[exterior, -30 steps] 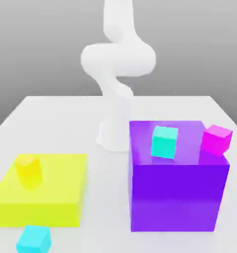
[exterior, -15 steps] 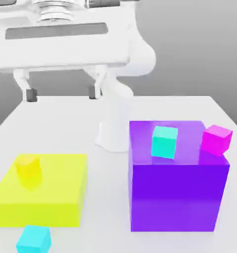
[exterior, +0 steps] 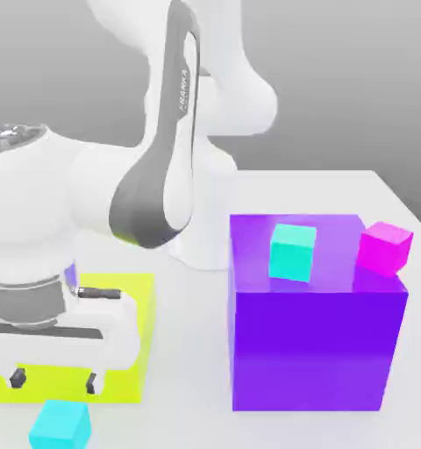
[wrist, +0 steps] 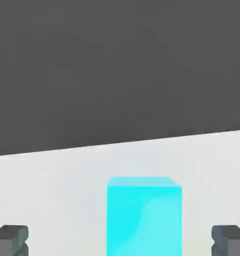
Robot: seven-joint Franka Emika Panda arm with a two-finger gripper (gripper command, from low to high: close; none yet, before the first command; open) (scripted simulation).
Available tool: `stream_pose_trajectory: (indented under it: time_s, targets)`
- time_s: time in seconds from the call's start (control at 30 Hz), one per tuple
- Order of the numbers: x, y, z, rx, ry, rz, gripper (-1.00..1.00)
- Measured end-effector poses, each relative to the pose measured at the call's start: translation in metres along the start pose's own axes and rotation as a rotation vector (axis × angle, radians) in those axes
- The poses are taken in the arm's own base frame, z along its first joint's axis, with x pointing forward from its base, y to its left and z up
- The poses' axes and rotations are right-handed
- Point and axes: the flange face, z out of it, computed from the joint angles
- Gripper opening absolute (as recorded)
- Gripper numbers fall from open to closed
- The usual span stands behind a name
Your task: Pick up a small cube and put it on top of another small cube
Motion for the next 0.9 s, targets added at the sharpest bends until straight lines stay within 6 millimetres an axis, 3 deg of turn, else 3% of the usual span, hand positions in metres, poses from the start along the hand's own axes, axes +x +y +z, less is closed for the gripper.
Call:
stream_pose_trajectory:
  time_s: [0.1,0.13,0.33,0.4,0.5,0.53,0.63,0.73,0.83,0.9]
  targets:
    - [0.0,0.003,0.044,-0.006,-0.004,0.001,0.0]
    - [0.0,0.003,0.052,-0.006,-0.004,0.001,-1.0]
    - [-0.001,0.003,0.056,-0.007,-0.006,0.001,-1.0]
    - [0.0,0.003,0.04,-0.007,-0.005,0.001,-1.0]
    - [-0.001,0.002,0.001,-0.006,-0.006,-0.002,-1.0]
    - [-0.009,-0.011,-0.012,0.003,-0.013,-0.04,-1.0]
    - [-0.051,-0.065,-0.052,0.033,-0.04,-0.214,-1.0]
    - [-0.106,-0.115,-0.094,0.054,-0.062,-0.416,-1.0]
    - [-0.185,-0.162,-0.135,0.062,-0.075,-0.66,-1.0]
    - [-0.232,-0.179,-0.163,0.061,-0.076,-0.802,-1.0]
